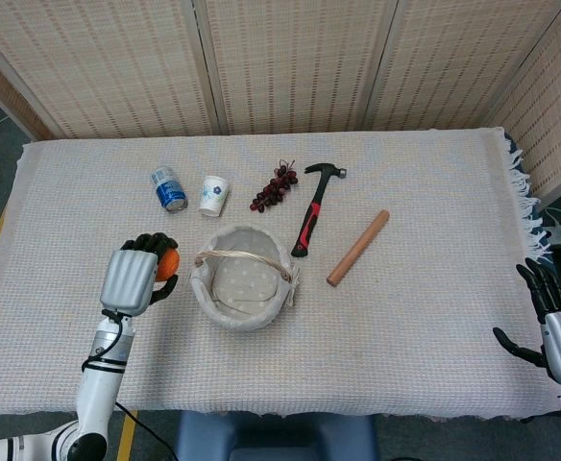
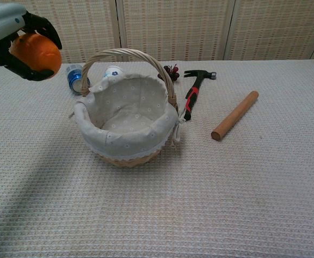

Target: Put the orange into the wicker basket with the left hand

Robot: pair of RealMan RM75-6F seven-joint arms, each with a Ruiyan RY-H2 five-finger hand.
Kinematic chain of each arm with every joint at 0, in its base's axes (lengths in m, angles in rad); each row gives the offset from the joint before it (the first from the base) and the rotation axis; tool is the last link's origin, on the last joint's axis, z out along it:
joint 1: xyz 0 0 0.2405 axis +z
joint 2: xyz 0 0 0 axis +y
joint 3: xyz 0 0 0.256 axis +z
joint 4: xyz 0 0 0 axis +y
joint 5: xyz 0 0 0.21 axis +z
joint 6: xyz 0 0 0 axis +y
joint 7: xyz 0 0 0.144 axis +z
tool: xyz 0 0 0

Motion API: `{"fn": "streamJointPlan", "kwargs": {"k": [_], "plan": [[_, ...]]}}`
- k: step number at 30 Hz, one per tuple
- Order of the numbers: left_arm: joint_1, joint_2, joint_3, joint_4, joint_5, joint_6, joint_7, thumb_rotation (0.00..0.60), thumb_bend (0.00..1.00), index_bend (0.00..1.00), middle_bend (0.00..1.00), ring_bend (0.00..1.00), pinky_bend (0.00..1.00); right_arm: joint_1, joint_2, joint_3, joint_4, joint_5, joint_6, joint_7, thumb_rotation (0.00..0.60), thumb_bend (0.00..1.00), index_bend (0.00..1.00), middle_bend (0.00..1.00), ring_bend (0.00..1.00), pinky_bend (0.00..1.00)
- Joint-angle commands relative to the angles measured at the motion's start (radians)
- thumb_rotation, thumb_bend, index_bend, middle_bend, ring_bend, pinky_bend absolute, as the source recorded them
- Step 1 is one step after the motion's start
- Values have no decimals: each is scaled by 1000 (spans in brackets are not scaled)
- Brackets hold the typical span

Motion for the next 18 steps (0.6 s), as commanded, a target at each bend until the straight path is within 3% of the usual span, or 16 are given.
{"fn": "streamJointPlan", "kwargs": {"k": [1,8,18], "plan": [[-15,-36,3,-27,-42,27,36,600,384,528,517,645,699,1,1,0,-1,3,-3,2,600,109,0,0,0,173],[-27,-70,15,-48,-69,48,58,600,384,529,519,648,706,4,4,1,-3,8,-12,-1,600,108,0,0,0,173],[-74,-207,35,-16,-123,86,97,600,383,531,524,654,715,9,7,-2,-7,9,-24,-5,600,109,0,0,0,173]]}}
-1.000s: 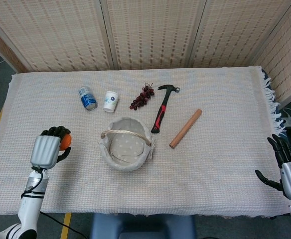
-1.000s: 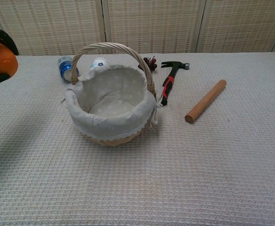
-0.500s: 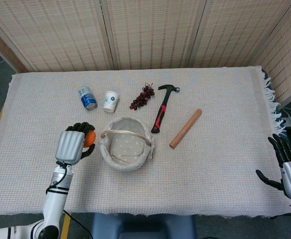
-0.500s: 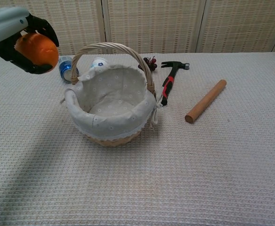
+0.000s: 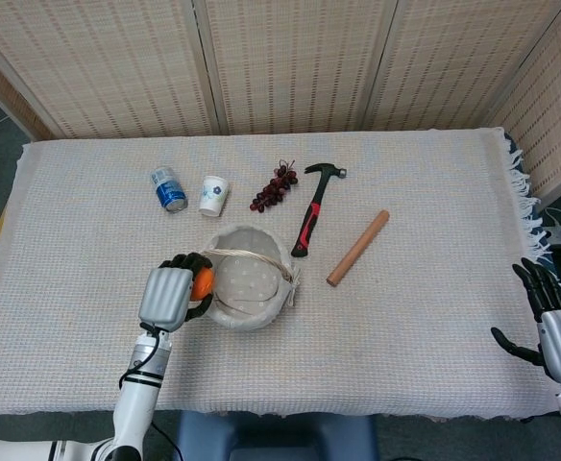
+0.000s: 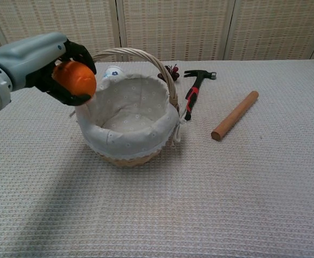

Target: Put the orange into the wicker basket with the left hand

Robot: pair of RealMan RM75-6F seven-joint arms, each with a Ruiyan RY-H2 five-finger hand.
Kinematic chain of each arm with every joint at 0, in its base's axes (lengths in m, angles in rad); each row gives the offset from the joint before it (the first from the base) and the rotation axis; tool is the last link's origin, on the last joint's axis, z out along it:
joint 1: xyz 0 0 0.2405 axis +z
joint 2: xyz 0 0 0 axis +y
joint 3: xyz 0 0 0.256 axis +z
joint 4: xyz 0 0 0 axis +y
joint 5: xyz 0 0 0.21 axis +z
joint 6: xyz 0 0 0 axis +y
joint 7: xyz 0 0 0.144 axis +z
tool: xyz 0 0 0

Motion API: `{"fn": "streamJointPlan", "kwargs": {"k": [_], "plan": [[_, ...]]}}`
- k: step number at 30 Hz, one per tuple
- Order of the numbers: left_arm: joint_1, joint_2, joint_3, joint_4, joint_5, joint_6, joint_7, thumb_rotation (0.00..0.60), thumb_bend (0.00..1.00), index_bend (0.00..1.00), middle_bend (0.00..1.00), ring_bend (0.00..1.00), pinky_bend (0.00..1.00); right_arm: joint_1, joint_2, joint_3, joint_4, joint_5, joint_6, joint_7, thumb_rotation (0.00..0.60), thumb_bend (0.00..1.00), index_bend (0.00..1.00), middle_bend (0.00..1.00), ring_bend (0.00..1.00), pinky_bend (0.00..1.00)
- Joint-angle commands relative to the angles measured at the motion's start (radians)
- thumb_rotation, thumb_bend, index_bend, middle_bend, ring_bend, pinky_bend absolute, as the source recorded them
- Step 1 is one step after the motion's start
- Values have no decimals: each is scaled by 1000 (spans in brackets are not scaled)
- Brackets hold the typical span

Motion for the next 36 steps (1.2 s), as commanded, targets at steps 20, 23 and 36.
{"fn": "streamJointPlan", "kwargs": {"k": [20,23,36], "plan": [[-20,-18,21,25,17,-15,-108,600,365,158,233,409,610,3,0,0,-4,6,-5,-8,600,108,0,0,0,173],[-17,-4,21,4,19,-16,-121,600,364,137,227,407,605,3,-1,1,-4,8,-5,-9,600,109,0,0,0,173],[-15,-24,22,-75,-9,12,-138,600,331,52,137,350,569,8,0,2,-6,13,-16,-12,600,108,0,0,0,173]]}}
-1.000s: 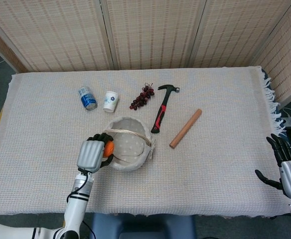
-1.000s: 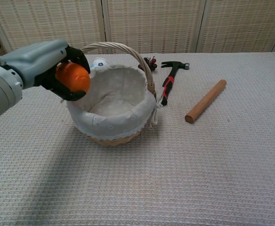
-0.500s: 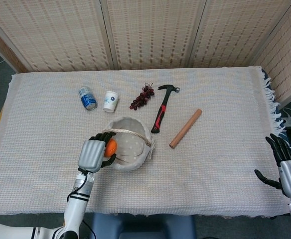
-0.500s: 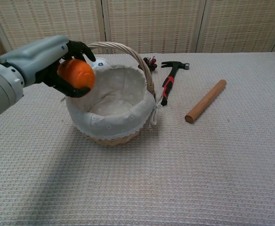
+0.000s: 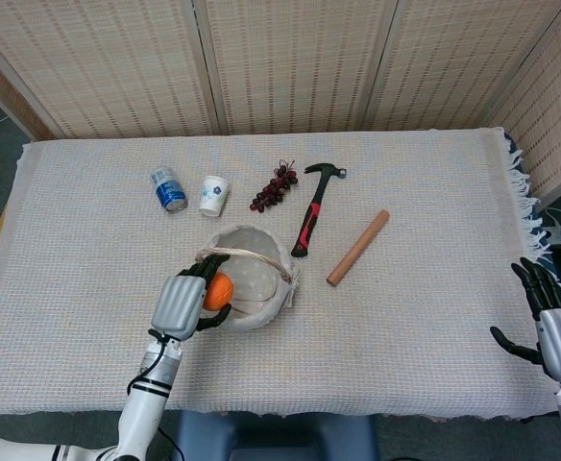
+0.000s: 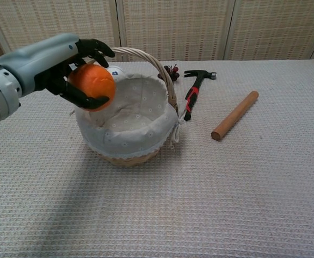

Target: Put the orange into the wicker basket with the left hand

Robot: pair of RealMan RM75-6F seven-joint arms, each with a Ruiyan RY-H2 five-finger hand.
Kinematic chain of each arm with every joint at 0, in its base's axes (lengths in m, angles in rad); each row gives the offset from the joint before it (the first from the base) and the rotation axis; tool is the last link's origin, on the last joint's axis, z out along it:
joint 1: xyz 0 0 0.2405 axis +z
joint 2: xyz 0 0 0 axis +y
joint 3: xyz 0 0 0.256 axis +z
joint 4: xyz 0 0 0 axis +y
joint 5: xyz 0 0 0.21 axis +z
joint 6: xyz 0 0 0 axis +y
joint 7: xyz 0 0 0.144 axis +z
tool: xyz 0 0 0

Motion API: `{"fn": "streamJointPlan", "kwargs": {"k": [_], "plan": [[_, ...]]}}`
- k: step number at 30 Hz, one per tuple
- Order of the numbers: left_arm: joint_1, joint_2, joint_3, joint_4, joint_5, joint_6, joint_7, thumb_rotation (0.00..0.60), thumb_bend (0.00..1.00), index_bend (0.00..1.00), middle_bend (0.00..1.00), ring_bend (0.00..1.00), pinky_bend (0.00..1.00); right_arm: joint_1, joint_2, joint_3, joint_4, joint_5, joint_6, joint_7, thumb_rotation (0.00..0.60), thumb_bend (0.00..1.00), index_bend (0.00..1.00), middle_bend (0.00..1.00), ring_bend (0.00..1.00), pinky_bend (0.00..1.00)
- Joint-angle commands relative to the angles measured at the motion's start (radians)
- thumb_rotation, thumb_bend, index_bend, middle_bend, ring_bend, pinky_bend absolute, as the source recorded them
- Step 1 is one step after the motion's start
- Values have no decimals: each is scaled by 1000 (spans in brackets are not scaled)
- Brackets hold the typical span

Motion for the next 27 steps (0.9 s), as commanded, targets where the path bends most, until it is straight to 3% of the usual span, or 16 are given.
{"fn": "streamJointPlan", "kwargs": {"k": [1,11,17,21,27], "plan": [[0,-34,-4,-6,-4,32,3,600,330,51,136,350,570,2,1,2,-1,5,-4,0,600,109,0,0,0,173],[-10,-195,-17,54,27,131,19,600,331,51,136,351,588,4,4,3,-1,9,-8,6,600,109,0,0,0,173],[-26,-239,-6,125,42,118,39,600,335,25,108,343,584,4,7,4,-1,10,-8,12,600,109,0,0,0,173],[-24,-240,-10,139,29,89,15,600,337,0,17,249,541,2,7,5,0,10,-3,17,600,109,0,0,0,173],[-19,-234,-16,132,3,72,15,600,322,0,0,125,437,3,7,6,0,13,-6,14,600,109,0,0,0,173]]}}
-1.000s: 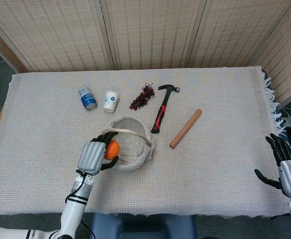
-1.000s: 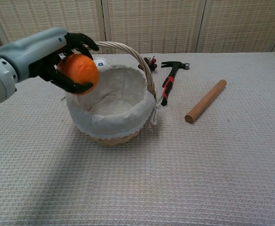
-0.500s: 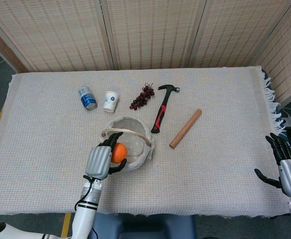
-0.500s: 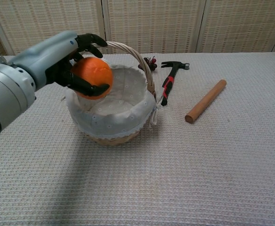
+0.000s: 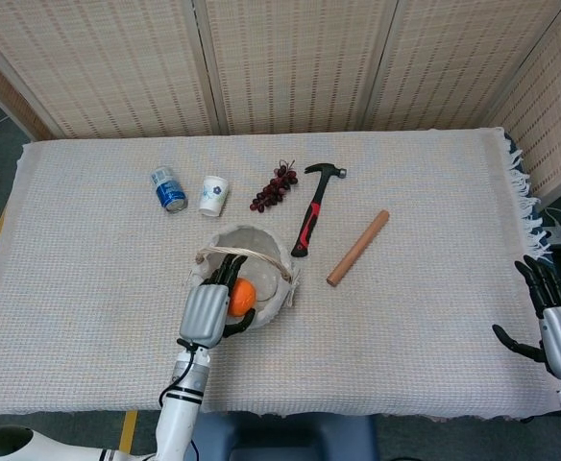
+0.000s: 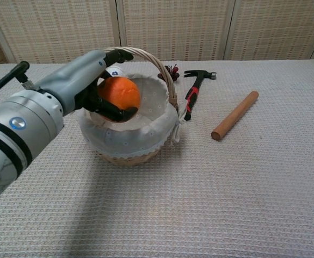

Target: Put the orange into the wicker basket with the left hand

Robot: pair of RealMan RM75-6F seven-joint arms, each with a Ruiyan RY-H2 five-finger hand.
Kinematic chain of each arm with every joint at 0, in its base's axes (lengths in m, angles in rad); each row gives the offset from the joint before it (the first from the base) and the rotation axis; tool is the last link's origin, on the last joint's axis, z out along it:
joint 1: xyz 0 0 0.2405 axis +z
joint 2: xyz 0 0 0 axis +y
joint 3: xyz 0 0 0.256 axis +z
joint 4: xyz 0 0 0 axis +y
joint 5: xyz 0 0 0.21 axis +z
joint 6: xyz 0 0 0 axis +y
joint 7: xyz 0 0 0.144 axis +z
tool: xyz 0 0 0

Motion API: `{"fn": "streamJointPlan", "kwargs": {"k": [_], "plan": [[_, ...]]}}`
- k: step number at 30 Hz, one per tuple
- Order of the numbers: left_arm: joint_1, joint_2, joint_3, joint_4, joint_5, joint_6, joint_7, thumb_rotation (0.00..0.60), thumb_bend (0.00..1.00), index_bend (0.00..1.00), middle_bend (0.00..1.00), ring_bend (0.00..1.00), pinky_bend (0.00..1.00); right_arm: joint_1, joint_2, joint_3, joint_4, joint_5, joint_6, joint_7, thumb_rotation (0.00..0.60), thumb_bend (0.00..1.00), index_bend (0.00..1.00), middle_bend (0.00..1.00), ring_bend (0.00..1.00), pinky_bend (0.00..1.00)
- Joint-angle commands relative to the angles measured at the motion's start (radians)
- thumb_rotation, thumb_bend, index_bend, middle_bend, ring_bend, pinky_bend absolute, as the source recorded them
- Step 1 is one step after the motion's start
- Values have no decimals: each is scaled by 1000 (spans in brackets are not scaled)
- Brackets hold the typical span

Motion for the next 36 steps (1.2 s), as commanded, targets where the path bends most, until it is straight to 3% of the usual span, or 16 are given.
{"fn": "streamJointPlan", "kwargs": {"k": [1,8,11,15,21,24,32,36], "plan": [[4,5,-2,-8,-12,-7,0,600,316,0,0,100,418,1,0,0,0,0,-1,-1,600,109,0,0,0,173],[13,26,-1,-22,-30,-25,-11,600,243,0,0,0,254,1,-1,-1,-1,0,-2,-4,600,108,0,0,0,173],[15,29,-1,-19,-26,-26,-19,600,209,0,0,0,236,1,-1,-1,-2,0,-2,-5,600,109,0,0,0,173],[18,39,3,-17,-20,-36,-33,600,9,0,0,0,216,1,-1,-1,-1,1,-2,-5,600,109,0,0,0,173],[34,82,27,-9,20,-37,-52,600,0,0,0,0,195,2,0,-2,-2,1,-5,-7,600,109,0,0,0,173],[61,155,74,-9,64,-42,-70,600,0,0,0,0,185,1,1,-2,-3,1,-5,-6,600,109,0,0,0,173],[176,451,268,56,229,-71,-221,600,6,0,0,0,156,6,-5,-6,-8,-1,-16,-32,600,109,0,0,0,173],[229,552,324,93,269,-74,-318,600,195,0,0,0,157,9,-14,-8,-10,-3,-19,-58,600,108,0,0,0,173]]}}
